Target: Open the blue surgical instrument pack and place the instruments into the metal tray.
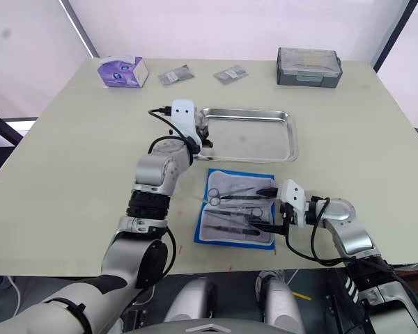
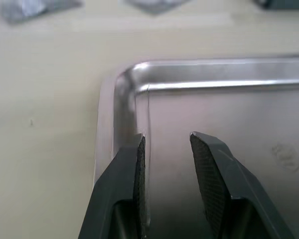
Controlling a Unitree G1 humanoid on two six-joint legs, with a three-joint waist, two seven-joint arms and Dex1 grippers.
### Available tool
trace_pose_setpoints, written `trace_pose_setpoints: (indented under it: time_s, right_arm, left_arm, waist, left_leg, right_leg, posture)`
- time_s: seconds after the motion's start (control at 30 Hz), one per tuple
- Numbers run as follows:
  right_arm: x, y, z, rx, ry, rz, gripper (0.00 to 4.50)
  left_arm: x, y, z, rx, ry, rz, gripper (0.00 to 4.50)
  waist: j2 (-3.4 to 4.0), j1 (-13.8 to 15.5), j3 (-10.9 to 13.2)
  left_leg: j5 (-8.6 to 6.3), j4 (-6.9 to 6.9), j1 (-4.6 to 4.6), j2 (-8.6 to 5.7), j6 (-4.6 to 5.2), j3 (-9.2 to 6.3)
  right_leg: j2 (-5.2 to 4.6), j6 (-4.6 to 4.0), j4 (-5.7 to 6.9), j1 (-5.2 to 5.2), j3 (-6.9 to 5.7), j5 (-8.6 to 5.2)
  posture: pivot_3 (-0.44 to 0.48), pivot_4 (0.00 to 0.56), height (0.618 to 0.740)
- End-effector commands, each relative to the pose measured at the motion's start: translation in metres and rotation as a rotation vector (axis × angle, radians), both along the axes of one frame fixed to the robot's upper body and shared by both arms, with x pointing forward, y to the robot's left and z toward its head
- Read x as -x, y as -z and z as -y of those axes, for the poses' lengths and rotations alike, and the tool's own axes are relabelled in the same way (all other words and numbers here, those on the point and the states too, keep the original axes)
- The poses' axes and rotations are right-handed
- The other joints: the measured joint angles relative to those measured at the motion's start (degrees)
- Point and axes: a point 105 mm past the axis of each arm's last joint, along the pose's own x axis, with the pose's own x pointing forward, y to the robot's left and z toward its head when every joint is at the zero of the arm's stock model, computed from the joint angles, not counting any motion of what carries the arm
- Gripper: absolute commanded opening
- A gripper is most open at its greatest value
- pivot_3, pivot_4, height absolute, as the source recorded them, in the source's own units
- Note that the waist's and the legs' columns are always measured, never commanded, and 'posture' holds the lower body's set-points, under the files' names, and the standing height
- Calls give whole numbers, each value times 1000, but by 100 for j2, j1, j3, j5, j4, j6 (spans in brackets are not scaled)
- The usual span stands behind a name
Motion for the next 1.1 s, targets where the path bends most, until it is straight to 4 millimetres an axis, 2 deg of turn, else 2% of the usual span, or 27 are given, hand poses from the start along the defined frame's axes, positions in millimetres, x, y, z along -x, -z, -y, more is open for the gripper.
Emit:
trace_pose_setpoints:
  time_s: [0.03, 0.1, 0.23, 0.5, 0.8, 1.1]
  right_arm:
    - [17, 51, 11, 126, 40, -179, 4500]
    - [17, 51, 10, 125, 39, -179, 4500]
    - [16, 50, 10, 123, 40, -178, 4500]
    - [15, 50, 11, 124, 42, -178, 4500]
    - [16, 50, 12, 119, 51, -179, 4500]
    - [16, 50, 12, 115, 59, -177, 4500]
  left_arm:
    - [10, -30, 12, -8, 223, 153, 1510]
    - [17, -29, 12, -28, 346, 168, 1510]
    - [47, -19, 15, -120, 735, 181, 1510]
    - [80, 18, 12, -217, 1059, 59, 1510]
    - [96, 49, 29, -301, 1202, -53, 1510]
    - [100, 71, 22, -365, 1232, -147, 1510]
  waist:
    - [1, -6, 0]
    - [1, -7, -1]
    - [3, -23, -1]
    - [3, -24, -3]
    - [3, -19, -3]
    - [3, -18, -3]
  left_leg:
    - [0, -1, 1, 0, 0, 0]
    - [0, -3, 2, 0, -1, 1]
    - [1, -6, 4, 0, -1, 2]
    - [-12, -8, 4, 1, 21, 2]
    - [-16, -8, 3, 1, 28, 1]
    - [-16, -8, 4, 1, 29, 0]
  right_leg:
    - [0, 0, 0, 0, 0, 0]
    - [0, 0, -1, 0, 0, 0]
    - [1, -2, -1, -1, 1, -1]
    - [2, -5, -1, -1, 1, -3]
    - [2, -5, -1, -1, 1, -3]
    - [2, -5, -1, -1, 1, -3]
  posture:
    - [0, 150, 727]
    - [0, 150, 727]
    - [0, 150, 727]
    - [0, 150, 727]
    - [0, 150, 727]
    - [0, 150, 727]
